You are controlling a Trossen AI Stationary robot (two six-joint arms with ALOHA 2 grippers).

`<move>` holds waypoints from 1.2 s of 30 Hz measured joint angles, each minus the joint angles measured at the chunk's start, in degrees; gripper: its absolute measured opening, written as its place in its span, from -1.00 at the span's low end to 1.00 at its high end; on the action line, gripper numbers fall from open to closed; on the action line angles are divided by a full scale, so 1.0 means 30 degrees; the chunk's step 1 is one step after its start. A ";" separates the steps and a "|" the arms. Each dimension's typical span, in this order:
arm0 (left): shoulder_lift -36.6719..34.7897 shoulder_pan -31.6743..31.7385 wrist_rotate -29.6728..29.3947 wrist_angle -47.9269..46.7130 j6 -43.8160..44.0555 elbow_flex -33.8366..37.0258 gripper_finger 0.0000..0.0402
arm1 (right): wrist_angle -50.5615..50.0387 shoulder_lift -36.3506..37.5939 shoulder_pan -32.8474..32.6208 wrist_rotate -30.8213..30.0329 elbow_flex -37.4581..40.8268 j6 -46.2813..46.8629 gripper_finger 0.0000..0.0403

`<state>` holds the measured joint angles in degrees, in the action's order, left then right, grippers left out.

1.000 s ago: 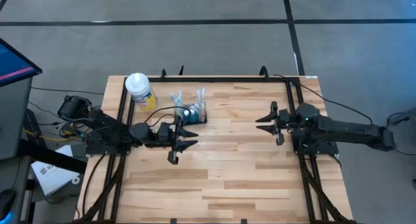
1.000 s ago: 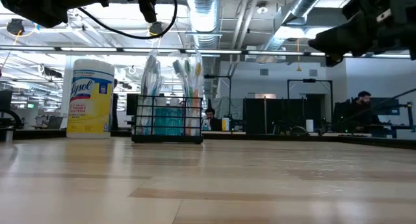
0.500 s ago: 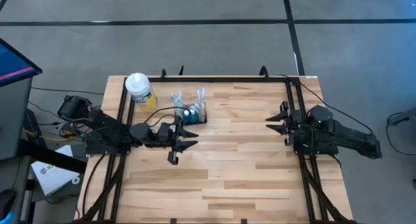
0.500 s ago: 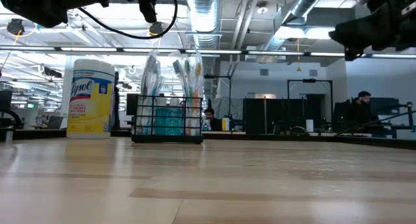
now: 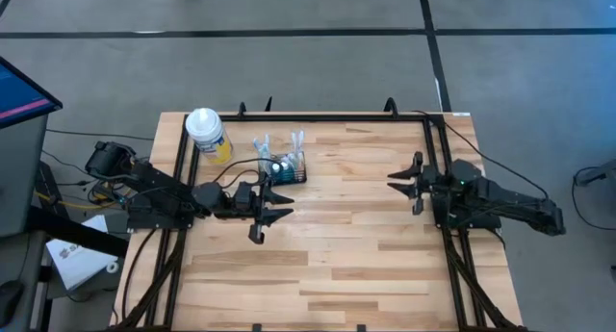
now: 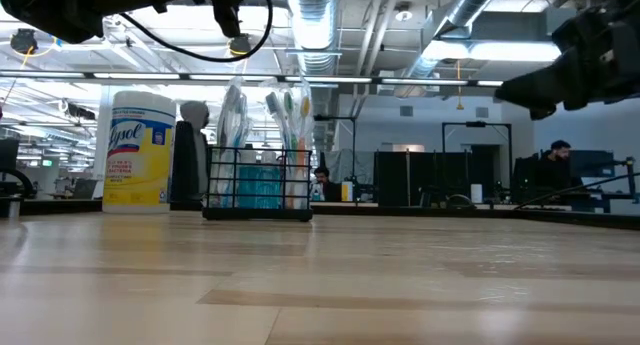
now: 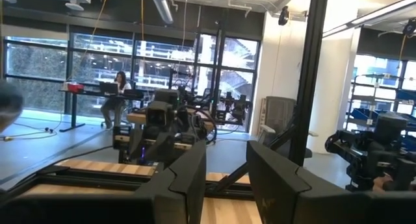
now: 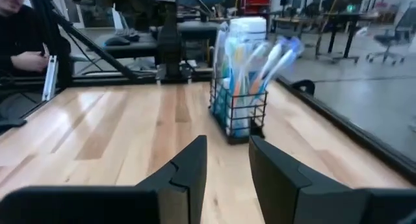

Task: Pick & Place toothbrushing station
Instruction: Return to Home Position

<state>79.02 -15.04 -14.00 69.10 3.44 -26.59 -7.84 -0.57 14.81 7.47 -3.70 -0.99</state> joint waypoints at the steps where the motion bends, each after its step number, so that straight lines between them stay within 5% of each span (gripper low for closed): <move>1: 0.0000 0.0006 -0.0002 -0.0075 0.0000 0.0000 -0.47 | -0.0015 -0.0060 0.0000 -0.0069 -0.0002 0.0288 -0.47; 23: -0.0187 0.0353 -0.0068 -0.1475 -0.1574 0.0070 -0.46 | -0.0072 -0.1216 -0.0175 -0.0061 -0.0002 0.6344 -0.47; 36: -0.7995 0.0494 -0.0341 -0.1423 0.0353 0.6840 -0.46 | -0.0013 -0.1168 -0.0175 -0.0023 0.0005 0.6344 -0.47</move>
<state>55.04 -13.56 -15.03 64.83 4.50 -6.07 -7.88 -4.08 14.28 7.40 -3.68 18.04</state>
